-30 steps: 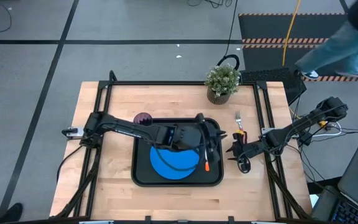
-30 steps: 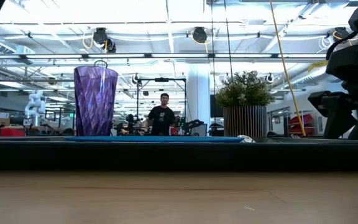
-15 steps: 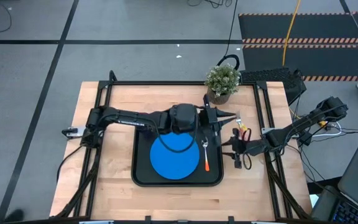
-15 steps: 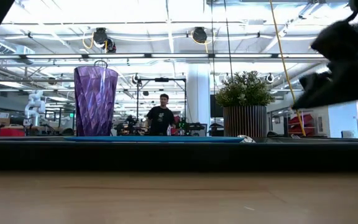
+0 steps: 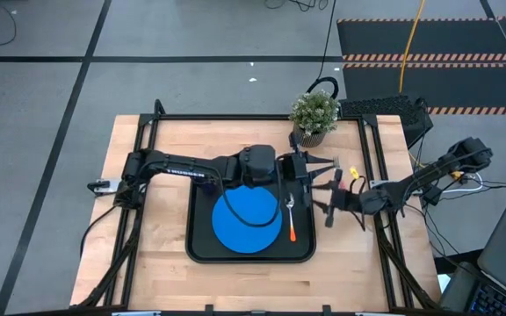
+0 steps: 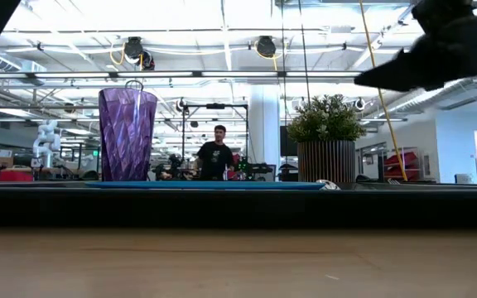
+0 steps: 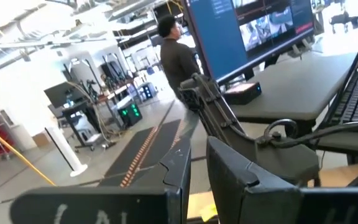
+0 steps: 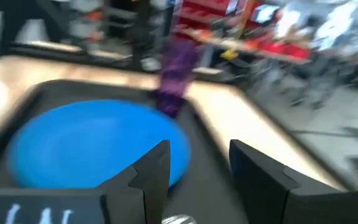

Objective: Pick and place plate/cup/fork/spoon on tray
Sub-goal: Put the pink fork on the black serving tray to the right of the orange spoon

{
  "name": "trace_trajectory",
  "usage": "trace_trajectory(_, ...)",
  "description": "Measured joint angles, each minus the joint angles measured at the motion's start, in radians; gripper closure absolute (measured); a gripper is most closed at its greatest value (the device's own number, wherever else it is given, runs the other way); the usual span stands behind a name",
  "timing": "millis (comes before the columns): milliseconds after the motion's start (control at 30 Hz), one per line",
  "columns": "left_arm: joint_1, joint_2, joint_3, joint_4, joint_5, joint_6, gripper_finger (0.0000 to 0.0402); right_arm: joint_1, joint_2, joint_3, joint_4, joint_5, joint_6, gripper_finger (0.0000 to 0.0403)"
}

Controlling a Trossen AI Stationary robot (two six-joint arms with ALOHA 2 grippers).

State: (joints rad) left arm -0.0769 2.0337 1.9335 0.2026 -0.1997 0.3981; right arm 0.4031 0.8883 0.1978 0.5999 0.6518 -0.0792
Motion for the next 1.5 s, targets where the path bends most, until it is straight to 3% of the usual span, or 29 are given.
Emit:
trace_trajectory(133, 0.003, 0.0, 0.0, -0.024, 0.0, 0.009, 0.0346, -0.055, 0.0, 0.0, 0.171, 0.088, -0.244, 0.0245)
trace_trajectory(233, 0.01, 0.0, 0.0, -0.069, -0.001, 0.026, 0.0346, -0.072, -0.001, 0.001, 0.181, 0.11, -0.236, 0.0245)
trace_trajectory(433, 0.039, 0.0, 0.0, -0.045, -0.002, 0.026, 0.0346, -0.084, 0.008, -0.001, 0.023, 0.053, -0.172, 0.0245)
trace_trajectory(667, 0.067, 0.0, 0.0, 0.005, -0.022, -0.058, 0.0346, -0.091, -0.017, 0.0, 0.035, -0.033, -0.231, 0.0245)
trace_trajectory(833, 0.07, 0.0, 0.0, 0.01, -0.119, -0.152, 0.0346, -0.094, -0.076, 0.003, 0.106, -0.05, -0.458, 0.0245)
trace_trajectory(967, 0.048, -0.008, 0.0, -0.01, -0.143, -0.134, 0.0346, -0.101, -0.146, 0.017, 0.16, -0.051, -0.564, 0.0245)
trace_trajectory(1033, 0.021, -0.013, 0.0, -0.039, -0.143, -0.117, 0.0346, -0.1, -0.177, 0.017, 0.12, -0.05, -0.517, 0.0245)
trace_trajectory(1200, -0.053, -0.011, -0.001, -0.103, -0.163, -0.063, 0.0346, -0.066, -0.199, -0.02, -0.135, -0.055, -0.115, 0.0245)
trace_trajectory(1300, -0.081, -0.013, -0.001, -0.106, -0.194, -0.106, 0.0346, -0.059, -0.187, -0.055, -0.131, -0.052, 0.021, 0.0245)
trace_trajectory(1500, -0.117, -0.113, -0.008, -0.307, -0.215, -0.271, 0.0346, -0.037, -0.195, -0.069, -0.088, -0.081, 0.07, 0.0245)
